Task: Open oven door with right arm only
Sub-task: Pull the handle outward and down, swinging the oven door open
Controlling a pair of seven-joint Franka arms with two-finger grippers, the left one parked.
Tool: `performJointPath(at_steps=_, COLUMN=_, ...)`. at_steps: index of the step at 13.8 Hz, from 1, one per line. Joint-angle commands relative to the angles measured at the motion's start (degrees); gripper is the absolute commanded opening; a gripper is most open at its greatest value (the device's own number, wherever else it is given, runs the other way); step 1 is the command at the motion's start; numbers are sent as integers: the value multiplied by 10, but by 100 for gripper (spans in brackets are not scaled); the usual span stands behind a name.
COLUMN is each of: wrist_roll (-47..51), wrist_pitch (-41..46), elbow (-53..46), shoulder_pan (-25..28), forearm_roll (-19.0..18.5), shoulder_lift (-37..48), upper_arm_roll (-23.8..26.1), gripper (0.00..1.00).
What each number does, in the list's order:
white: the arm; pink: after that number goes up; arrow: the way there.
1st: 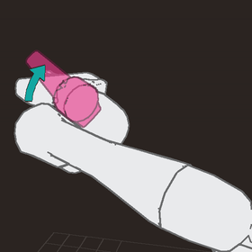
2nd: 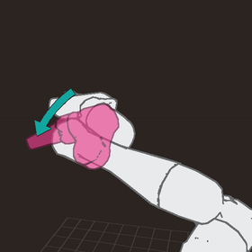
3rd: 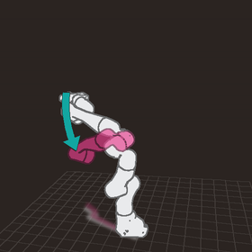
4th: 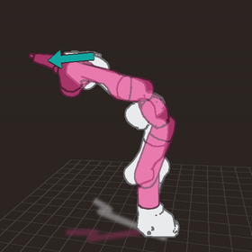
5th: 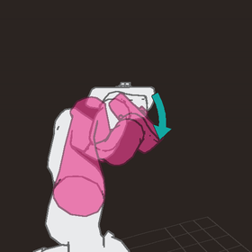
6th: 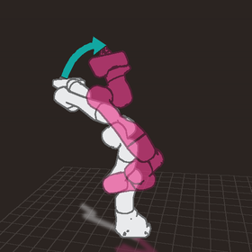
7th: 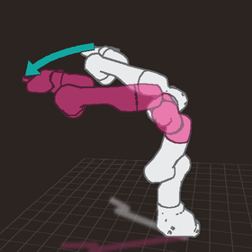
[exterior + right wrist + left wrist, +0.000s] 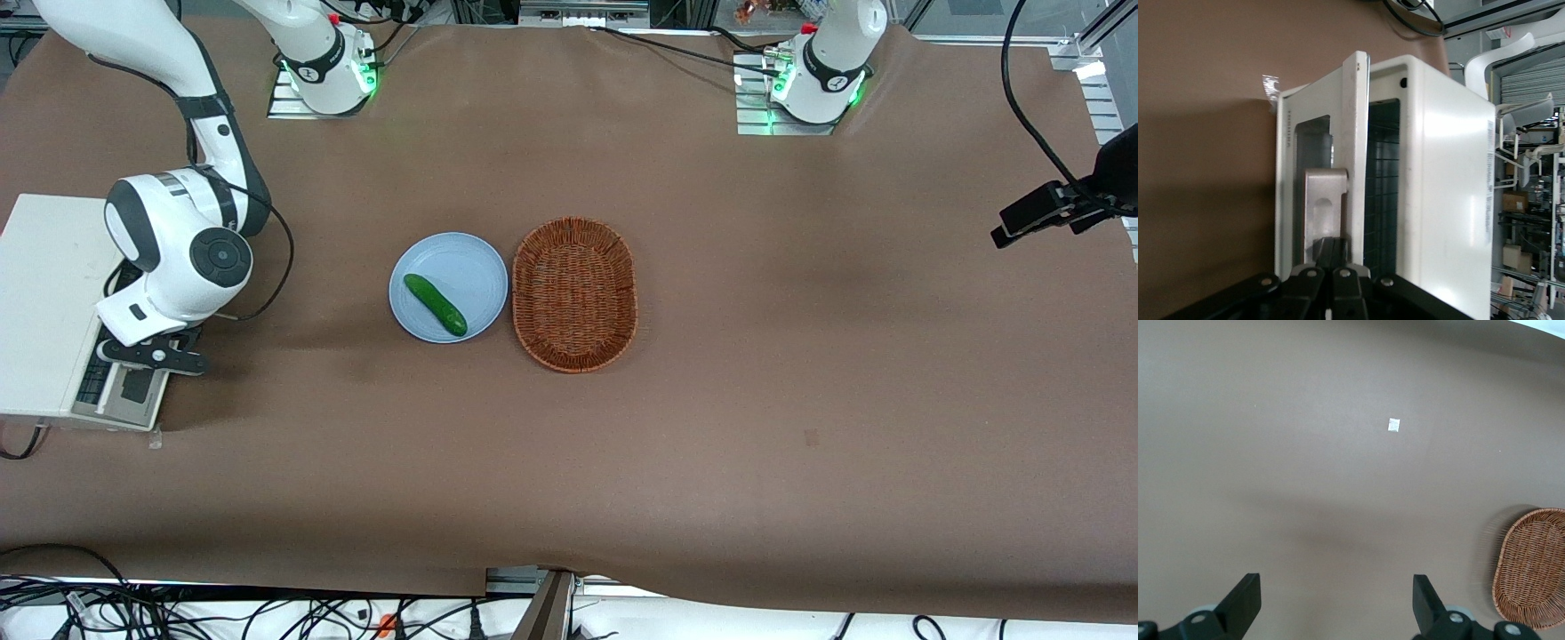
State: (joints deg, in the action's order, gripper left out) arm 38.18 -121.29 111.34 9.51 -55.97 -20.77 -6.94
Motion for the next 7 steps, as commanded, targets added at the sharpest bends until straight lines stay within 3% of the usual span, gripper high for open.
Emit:
performJointPath(at_steps=1, wrist_roll=15, wrist_pitch=-66, elbow=-3, shoulder_pan=-8, forearm_roll=17, shoulder_lift=-42, upper_arm_roll=-4, gripper=0)
performJointPath(at_steps=7, wrist_roll=15, wrist_pitch=-145, elbow=-6, shoulder_pan=-15, forearm_roll=24, shoulder_lift=-84, upper_arm_roll=-4, gripper=0)
